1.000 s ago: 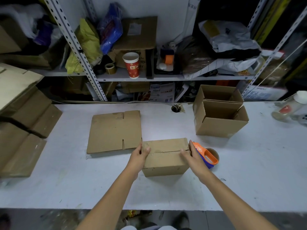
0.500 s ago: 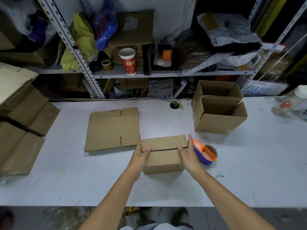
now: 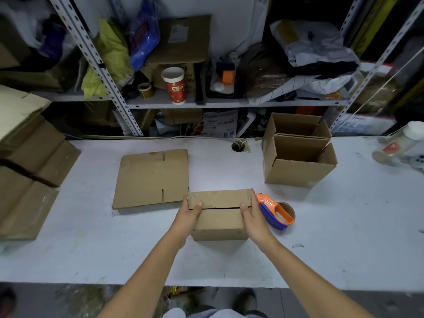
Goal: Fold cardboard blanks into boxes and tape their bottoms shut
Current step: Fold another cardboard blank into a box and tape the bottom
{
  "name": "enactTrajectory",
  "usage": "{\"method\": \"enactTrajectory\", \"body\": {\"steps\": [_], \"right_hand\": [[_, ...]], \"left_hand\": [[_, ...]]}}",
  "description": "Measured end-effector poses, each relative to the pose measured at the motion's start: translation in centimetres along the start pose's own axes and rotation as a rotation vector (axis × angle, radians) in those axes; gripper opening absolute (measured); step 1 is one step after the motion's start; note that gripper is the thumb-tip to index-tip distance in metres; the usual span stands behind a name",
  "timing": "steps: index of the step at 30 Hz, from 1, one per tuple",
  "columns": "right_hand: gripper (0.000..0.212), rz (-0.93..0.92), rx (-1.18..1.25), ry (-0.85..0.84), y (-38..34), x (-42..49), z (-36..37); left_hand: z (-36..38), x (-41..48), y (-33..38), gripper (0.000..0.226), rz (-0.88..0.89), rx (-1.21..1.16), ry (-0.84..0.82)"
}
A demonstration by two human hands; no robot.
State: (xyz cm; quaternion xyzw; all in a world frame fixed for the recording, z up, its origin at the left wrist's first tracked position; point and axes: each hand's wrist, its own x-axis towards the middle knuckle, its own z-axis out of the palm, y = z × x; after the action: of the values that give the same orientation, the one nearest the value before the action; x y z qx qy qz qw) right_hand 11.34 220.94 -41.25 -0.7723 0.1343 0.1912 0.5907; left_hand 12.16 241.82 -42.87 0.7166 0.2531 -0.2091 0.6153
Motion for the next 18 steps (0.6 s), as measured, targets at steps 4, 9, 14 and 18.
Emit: {"method": "enactTrajectory", "body": {"steps": [4,9,14,18], "right_hand": [[0.059,0.024,0.045,-0.003,0.3,0.7,0.1],[0.05,0.066,0.168,-0.009,1.6,2.3,-2.6],[0.064,0.005,-0.581,0.297,6.0,4.7,-6.7],[0.064,0.001,-0.917,0.173,9.4,6.6,-7.4]], "left_hand": [[-0.2,0.4,-0.7,0.065,0.005,-0.017,-0.024],[0.0,0.5,-1.0,0.06,0.031,-0.016,-0.009],[-0.1,0.8,-1.4,0.069,0.011,-0.008,-0.01],[0.0,0.8,-1.1,0.064,0.004,-0.011,-0.013]]}}
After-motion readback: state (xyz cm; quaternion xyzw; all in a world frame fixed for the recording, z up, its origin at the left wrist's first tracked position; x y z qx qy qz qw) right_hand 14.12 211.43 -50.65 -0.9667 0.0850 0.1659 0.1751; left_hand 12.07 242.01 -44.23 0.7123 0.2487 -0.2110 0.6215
